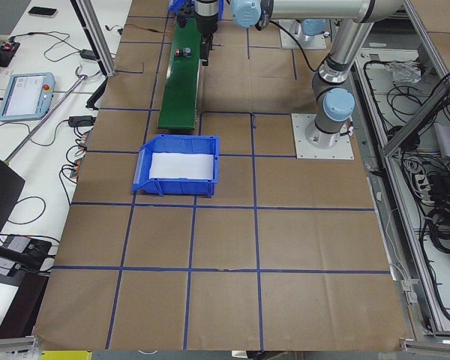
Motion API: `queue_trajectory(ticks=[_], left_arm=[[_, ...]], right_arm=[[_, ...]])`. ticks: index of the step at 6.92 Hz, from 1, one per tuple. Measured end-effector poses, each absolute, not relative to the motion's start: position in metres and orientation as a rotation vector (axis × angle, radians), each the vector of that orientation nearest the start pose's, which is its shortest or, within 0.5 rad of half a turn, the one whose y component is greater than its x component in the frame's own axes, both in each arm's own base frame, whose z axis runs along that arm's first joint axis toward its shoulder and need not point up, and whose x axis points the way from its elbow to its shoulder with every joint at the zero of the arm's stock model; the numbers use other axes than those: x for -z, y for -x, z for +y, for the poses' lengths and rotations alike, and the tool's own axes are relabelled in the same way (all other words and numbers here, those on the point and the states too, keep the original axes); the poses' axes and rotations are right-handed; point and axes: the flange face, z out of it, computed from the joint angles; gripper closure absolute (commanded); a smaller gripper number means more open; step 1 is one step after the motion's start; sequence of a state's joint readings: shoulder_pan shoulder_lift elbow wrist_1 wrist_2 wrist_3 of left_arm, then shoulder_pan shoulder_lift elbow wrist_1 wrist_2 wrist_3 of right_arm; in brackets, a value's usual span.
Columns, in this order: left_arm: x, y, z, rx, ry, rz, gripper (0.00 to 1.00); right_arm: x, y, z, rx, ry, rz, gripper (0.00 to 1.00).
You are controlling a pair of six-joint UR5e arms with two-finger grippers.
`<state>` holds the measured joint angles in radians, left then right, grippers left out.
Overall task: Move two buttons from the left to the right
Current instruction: 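Move the right gripper over the red button on the belt and lower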
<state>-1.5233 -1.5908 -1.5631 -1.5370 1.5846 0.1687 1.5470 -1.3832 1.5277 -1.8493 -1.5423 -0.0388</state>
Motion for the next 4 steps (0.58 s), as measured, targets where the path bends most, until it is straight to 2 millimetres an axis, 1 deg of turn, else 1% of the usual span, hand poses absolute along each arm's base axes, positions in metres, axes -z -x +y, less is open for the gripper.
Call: queue_trajectory(ticks=[3,4], left_arm=[[-0.485,0.108,-0.508,0.032,-0.189,3.120,0.00],[-0.485,0.108,-0.508,0.032,-0.189,3.121,0.00]], right_arm=[[-0.412,-0.122,-0.595,0.154,0.026,3.107,0.00],[-0.407,-0.122,-0.597,0.144,0.026,3.110,0.00]])
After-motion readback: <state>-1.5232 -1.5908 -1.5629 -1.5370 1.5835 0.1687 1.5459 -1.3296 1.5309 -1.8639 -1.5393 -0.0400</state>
